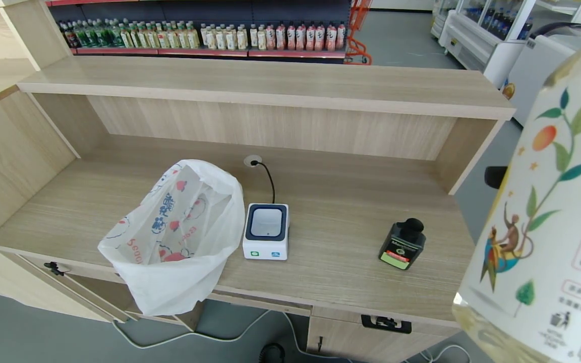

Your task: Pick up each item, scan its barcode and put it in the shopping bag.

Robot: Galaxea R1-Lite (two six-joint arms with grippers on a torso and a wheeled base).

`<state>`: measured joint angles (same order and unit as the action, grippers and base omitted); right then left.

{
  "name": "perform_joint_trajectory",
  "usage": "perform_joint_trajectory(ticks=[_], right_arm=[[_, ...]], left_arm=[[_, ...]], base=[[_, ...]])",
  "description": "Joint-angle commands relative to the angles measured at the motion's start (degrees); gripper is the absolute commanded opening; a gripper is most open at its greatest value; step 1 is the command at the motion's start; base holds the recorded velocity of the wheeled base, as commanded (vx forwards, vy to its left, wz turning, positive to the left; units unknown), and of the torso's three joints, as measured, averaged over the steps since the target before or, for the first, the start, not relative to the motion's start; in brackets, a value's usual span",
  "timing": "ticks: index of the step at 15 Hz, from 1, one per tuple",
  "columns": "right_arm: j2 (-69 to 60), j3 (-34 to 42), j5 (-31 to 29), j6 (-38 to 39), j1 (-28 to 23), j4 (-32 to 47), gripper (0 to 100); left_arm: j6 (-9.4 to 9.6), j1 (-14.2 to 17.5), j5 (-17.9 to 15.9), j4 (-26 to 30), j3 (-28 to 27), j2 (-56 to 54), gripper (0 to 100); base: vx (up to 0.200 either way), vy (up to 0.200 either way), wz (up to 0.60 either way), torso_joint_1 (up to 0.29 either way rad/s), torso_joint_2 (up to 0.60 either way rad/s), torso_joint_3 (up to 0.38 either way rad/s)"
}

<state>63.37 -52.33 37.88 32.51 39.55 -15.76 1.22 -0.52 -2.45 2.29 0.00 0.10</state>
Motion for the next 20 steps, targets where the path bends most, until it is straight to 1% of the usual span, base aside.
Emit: perform_joint_trajectory(ticks=[1, 9, 10, 11, 13, 14, 15, 16, 17, 18, 19, 20], right_arm=[[-0.88, -0.14, 0.0, 0.01, 0.36, 0.12, 0], [-0.44, -0.22, -0.26, -0.17, 0.27, 0.03, 0], [-0.26, -0.22, -0.52, -1.22, 0.09, 0.03, 0], [0.09, 0.3, -1.4, -6.15, -0.43, 0.12, 0], [1.85, 4.43, -14.06, -26.98, -4.04, -0.67, 0], [2.11, 5.49, -15.99, -31.98, -5.36, -1.9, 0], [2.29, 6.81, -16.96, -32.51, -8.17, -7.09, 0], [2.73, 8.65, -18.98, -33.57, -9.66, -11.13, 0], [2.99, 9.8, -21.0, -35.32, -10.19, -13.24, 0], [3.43, 12.7, -23.81, -41.48, -12.3, -15.61, 0], [3.43, 15.16, -23.99, -45.52, -15.55, -16.93, 0], [3.61, 17.79, -23.99, -48.42, -17.75, -19.57, 0]], left_arm=[[0.01, 0.0, -0.01, 0.08, 0.0, -0.01, 100], [0.01, 0.0, -0.01, -0.01, 0.0, -0.01, 100], [0.01, 0.0, -0.01, -0.01, 0.0, -0.01, 100], [0.01, 0.0, -0.01, 0.08, 0.0, -0.01, 100], [0.01, 0.0, -0.01, -0.01, 0.0, -0.01, 100], [0.01, 0.0, -0.01, -0.01, 0.0, -0.01, 100], [0.01, 0.0, -0.01, -0.01, 0.0, -0.01, 100], [0.01, 0.0, -0.01, -0.01, 0.0, -0.01, 100], [0.01, 0.0, -0.01, -0.01, 0.0, -0.01, 100], [0.01, 0.0, -0.01, -0.01, 0.0, -0.01, 100], [0.01, 0.0, -0.01, -0.01, 0.0, -0.01, 100], [0.01, 0.0, -0.01, 0.08, 0.0, -0.01, 100]], base=[[0.0, 0.0, 0.0, 0.0, 0.0, 0.0], [0.0, 0.0, 0.0, 0.0, 0.0, 0.0], [0.0, 0.0, 0.0, 0.0, 0.0, 0.0], [0.0, 0.0, 0.0, 0.0, 0.0, 0.0], [0.0, 0.0, 0.0, 0.0, 0.0, 0.0], [0.0, 0.0, 0.0, 0.0, 0.0, 0.0], [0.0, 0.0, 0.0, 0.0, 0.0, 0.0], [0.0, 0.0, 0.0, 0.0, 0.0, 0.0], [0.0, 0.0, 0.0, 0.0, 0.0, 0.0], [0.0, 0.0, 0.0, 0.0, 0.0, 0.0], [0.0, 0.0, 0.0, 0.0, 0.0, 0.0], [0.0, 0.0, 0.0, 0.0, 0.0, 0.0]])
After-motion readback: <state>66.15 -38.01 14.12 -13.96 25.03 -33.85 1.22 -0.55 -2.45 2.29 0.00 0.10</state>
